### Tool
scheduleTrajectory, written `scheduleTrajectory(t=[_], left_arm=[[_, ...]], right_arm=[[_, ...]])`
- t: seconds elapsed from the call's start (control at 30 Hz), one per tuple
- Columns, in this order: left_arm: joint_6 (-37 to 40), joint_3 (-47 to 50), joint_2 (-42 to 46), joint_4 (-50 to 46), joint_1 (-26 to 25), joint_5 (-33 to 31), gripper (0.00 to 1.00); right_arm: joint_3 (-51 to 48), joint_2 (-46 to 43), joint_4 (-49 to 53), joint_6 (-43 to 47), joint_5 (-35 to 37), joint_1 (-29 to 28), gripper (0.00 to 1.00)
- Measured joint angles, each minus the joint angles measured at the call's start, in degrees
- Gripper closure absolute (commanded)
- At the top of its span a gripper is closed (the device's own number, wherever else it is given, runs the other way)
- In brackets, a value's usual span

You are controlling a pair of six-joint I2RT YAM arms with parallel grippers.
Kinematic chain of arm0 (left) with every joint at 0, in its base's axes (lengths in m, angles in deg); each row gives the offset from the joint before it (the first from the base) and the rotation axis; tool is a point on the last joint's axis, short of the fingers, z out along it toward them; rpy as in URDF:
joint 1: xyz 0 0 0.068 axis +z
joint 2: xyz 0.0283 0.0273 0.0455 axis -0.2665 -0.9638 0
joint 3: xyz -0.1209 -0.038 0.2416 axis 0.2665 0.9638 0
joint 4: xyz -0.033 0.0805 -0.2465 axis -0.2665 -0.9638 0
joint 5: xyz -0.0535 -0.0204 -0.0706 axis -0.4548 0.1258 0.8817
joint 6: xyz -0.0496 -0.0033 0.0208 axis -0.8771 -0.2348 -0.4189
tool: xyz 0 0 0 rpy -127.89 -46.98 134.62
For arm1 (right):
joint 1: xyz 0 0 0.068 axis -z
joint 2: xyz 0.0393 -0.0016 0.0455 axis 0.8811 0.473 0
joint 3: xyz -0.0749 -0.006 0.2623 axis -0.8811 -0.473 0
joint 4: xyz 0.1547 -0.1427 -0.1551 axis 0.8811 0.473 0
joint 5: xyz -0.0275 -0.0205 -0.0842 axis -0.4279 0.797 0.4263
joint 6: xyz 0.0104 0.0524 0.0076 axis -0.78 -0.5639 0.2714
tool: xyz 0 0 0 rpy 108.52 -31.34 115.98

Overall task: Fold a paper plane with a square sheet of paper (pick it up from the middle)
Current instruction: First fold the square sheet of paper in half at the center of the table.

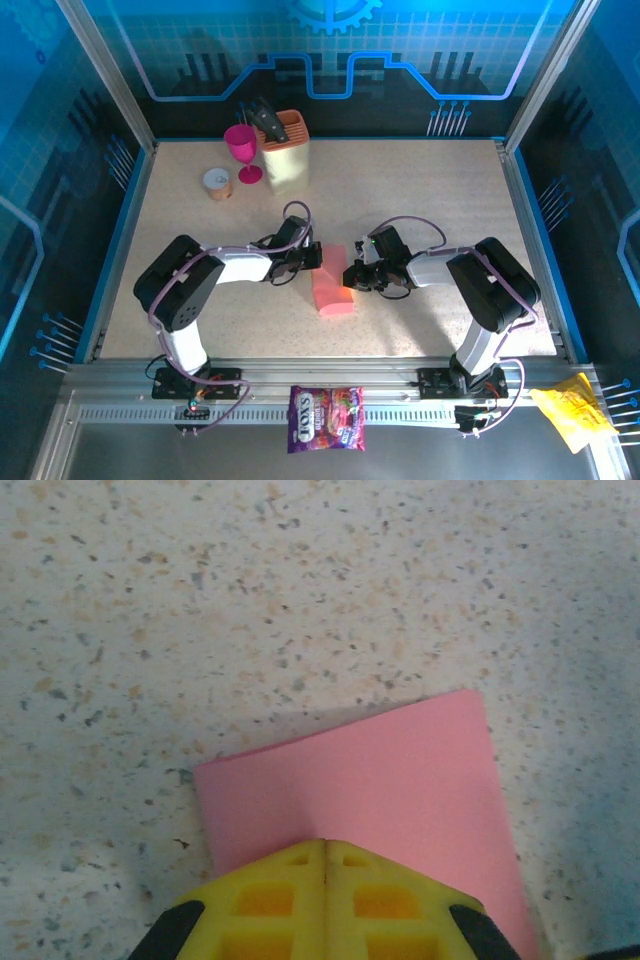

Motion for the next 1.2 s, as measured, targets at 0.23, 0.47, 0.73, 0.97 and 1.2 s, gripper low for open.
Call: scheduleTrajectory(t=[0.23, 0.47, 0.73, 0.97, 1.2], left_arm=[[0.02, 0.7, -0.66, 1.44, 0.0, -0.76, 0.94], [0.0, 1.07, 1.07, -0.33, 0.0, -0.74, 0.92], [-0.42, 1.38, 12.07, -4.48, -4.11, -0.59, 0.91], [-3.19, 7.15, 15.61, -4.48, -11.56, -0.66, 0.92], [-6.47, 12.59, 14.47, -3.82, -15.82, -0.81, 0.92]], right_arm=[[0.02, 0.15, -0.04, 0.0, -0.2, 0.04, 1.0], [0.24, 0.33, 0.24, 0.0, -0.22, 0.04, 1.0], [0.57, 0.48, 0.74, 0.0, -0.33, 0.04, 1.0], [0.61, 0.52, 0.85, 0.0, -0.33, 0.04, 1.0], [0.96, 0.63, 1.46, 0.0, -0.33, 0.04, 1.0]])
